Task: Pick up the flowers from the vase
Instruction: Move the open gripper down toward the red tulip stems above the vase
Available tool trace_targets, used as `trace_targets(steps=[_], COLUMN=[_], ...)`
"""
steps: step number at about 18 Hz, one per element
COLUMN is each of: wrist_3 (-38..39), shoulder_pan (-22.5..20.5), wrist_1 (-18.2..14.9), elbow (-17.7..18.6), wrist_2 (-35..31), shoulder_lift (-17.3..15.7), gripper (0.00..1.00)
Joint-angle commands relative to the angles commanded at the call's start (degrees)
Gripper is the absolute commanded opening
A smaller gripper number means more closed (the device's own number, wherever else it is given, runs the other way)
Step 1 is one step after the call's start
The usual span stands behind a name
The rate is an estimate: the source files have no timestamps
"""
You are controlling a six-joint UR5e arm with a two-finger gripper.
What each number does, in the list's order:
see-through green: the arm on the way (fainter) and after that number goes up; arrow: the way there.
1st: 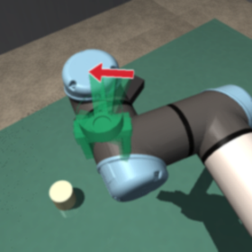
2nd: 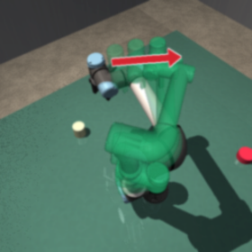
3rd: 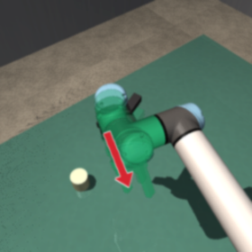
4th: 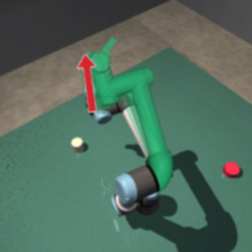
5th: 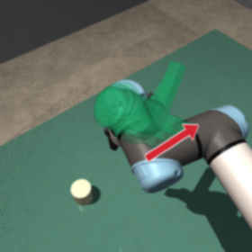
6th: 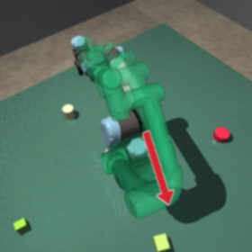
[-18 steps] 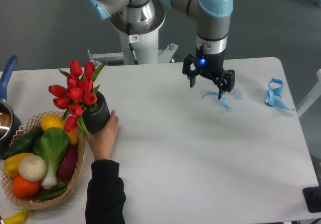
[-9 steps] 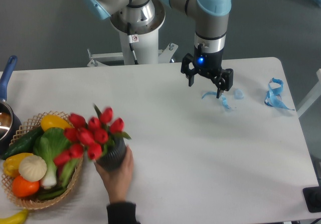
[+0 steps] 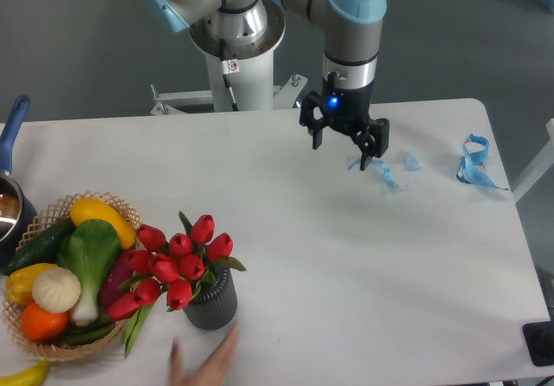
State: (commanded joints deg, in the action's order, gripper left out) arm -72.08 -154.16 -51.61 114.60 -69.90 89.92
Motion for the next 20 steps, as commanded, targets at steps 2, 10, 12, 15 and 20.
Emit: trace_targets(steps=[2, 10, 12, 15, 20], wrist_3=[1.2, 1.9, 1.9, 3.2, 3.3], shoulder_pan=[0.1, 3.8, 6.4, 8.2, 8.6], wrist_1=[5.4, 10.2, 10.2, 10.2, 10.2], elbow=[2.0, -1.3, -5.8, -9.8, -10.8], wrist_2=[4.5, 24.4, 27.8, 35.5, 37.3], shoulder_lift=[0.3, 6.8, 11.7, 16.9, 18.2], gripper=[1.00, 1.00, 1.00, 1.00, 1.00])
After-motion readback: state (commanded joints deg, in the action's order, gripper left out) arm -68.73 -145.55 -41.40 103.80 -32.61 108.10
